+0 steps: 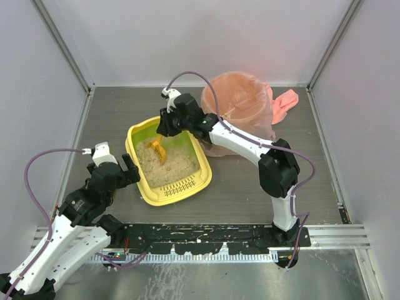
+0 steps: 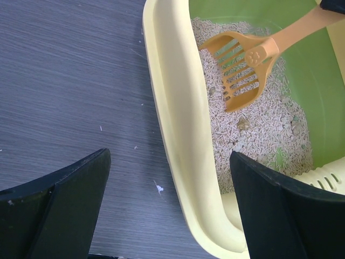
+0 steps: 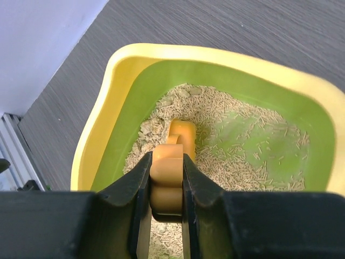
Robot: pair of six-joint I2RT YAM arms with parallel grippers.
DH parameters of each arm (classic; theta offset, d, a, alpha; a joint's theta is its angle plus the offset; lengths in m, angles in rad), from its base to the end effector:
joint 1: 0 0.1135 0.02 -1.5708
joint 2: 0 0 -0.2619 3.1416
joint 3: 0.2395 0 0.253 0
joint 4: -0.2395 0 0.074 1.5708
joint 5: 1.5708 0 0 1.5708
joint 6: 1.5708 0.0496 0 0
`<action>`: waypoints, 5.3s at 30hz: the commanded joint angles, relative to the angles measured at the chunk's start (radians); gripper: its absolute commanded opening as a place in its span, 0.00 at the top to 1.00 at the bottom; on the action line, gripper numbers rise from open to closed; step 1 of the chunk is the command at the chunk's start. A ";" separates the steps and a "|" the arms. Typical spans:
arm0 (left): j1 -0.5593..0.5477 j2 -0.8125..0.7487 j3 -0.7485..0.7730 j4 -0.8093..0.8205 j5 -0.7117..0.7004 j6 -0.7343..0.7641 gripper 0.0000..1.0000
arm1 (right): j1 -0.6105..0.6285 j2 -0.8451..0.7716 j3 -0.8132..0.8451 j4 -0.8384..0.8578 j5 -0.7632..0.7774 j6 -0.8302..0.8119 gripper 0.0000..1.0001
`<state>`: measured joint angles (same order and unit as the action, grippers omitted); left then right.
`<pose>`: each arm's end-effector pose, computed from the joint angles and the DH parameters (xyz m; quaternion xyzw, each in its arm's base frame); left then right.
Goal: Clean the litter box
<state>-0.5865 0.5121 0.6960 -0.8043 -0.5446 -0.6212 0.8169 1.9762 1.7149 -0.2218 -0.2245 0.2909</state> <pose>0.1117 -0.0434 0.2781 -0.1379 0.8542 -0.0534 0.4985 0.3236 0.3608 0.2918 -0.2770 0.8060 0.3520 0.3869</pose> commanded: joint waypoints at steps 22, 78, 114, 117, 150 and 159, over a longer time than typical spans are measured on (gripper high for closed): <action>0.007 -0.017 0.006 0.010 -0.001 -0.016 0.06 | 0.020 -0.176 -0.622 0.613 0.218 0.673 0.99; 0.007 -0.042 0.080 0.003 -0.051 0.006 0.06 | -0.212 -0.589 -1.335 1.468 0.207 1.125 0.99; 0.007 -0.071 0.058 0.013 -0.070 -0.003 0.05 | -0.176 -0.410 -1.219 1.585 0.094 1.174 0.99; 0.007 -0.058 0.081 -0.009 -0.061 -0.007 0.05 | -0.229 -0.426 -1.304 1.605 0.169 1.242 0.99; 0.007 -0.059 0.047 0.005 -0.053 -0.026 0.05 | -0.184 -0.453 -1.281 1.526 0.147 1.162 0.99; 0.007 -0.054 0.035 0.019 -0.041 -0.035 0.05 | -0.163 -0.464 -1.267 1.478 0.131 1.127 0.99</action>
<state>-0.5838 0.4656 0.7261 -0.8207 -0.5777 -0.6415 0.6479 1.5333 0.4007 1.2274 -0.0746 1.4479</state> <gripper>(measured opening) 0.952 0.269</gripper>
